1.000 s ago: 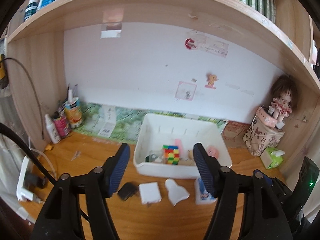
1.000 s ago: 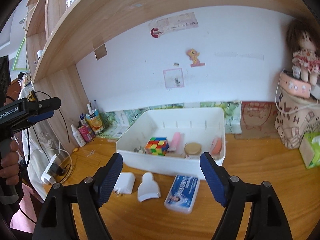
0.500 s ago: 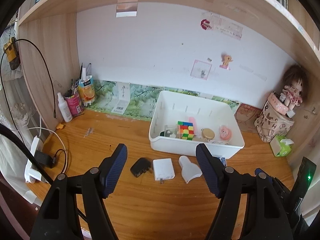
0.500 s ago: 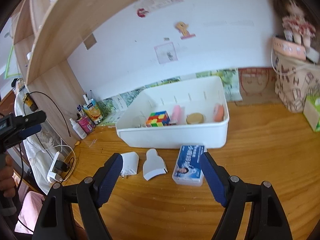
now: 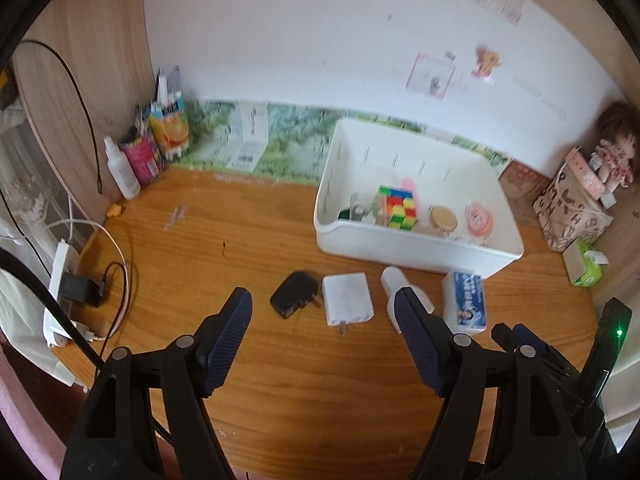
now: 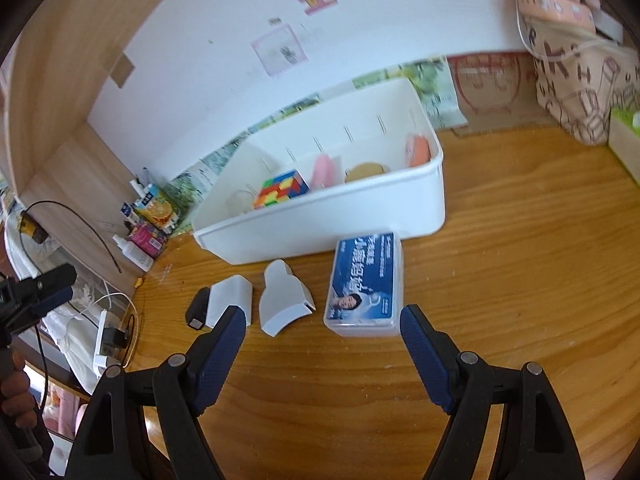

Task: Organize rigid objects
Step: 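Lower both tools toward the white charger and blue floss box on the desk, then grasp the white square charger with the left tool while the right tool grasps the blue floss box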

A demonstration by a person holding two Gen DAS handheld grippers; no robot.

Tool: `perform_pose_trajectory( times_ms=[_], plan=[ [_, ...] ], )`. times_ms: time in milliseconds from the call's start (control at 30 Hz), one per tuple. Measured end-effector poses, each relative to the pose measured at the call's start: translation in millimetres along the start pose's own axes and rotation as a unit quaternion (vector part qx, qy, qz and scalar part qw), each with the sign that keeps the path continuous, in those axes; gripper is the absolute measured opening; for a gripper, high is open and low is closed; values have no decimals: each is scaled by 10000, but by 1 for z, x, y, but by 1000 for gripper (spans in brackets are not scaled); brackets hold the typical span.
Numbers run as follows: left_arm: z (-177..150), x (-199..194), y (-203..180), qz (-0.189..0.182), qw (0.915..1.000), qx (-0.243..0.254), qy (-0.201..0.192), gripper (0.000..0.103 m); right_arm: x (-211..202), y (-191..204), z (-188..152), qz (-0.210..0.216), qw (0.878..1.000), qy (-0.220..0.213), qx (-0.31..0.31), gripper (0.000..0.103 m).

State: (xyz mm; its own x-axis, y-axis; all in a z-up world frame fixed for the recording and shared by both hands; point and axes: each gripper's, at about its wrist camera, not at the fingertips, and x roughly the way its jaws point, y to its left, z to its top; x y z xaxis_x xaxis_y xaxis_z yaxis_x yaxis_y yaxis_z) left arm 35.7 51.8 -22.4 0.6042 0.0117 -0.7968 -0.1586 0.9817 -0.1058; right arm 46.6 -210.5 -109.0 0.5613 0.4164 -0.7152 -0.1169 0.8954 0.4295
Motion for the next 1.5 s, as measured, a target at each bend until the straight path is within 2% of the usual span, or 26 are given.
perform_pose_trajectory(
  times_ms=[200, 433, 633, 733, 900, 1167, 1367, 1500],
  plan=[
    [8, 40, 12, -118, 9976, -176, 655, 78, 23, -5, 1, -187, 9990, 258, 326, 80],
    [17, 88, 12, -309, 9895, -143, 1405, 79, 43, -10, 9, -435, 9963, 400, 617, 77],
    [22, 129, 0, -499, 9758, 72, 2127, 79, 60, -11, 12, -604, 9935, 606, 756, 76],
    [22, 150, -8, -581, 9659, 93, 2521, 79, 66, -10, 13, -716, 9923, 669, 752, 76],
    [22, 173, -14, -709, 9529, -5, 2948, 79, 75, -10, 16, -880, 9904, 777, 725, 74],
    [20, 198, -16, -534, 9407, -64, 3348, 79, 84, -10, 17, -1046, 9878, 976, 608, 72],
    [19, 205, -18, -436, 9378, -48, 3443, 79, 95, -7, 22, -1058, 9867, 1107, 549, 72],
    [19, 207, -20, -387, 9361, -61, 3496, 77, 99, -4, 24, -1151, 9857, 1167, 391, 66]
  ],
)
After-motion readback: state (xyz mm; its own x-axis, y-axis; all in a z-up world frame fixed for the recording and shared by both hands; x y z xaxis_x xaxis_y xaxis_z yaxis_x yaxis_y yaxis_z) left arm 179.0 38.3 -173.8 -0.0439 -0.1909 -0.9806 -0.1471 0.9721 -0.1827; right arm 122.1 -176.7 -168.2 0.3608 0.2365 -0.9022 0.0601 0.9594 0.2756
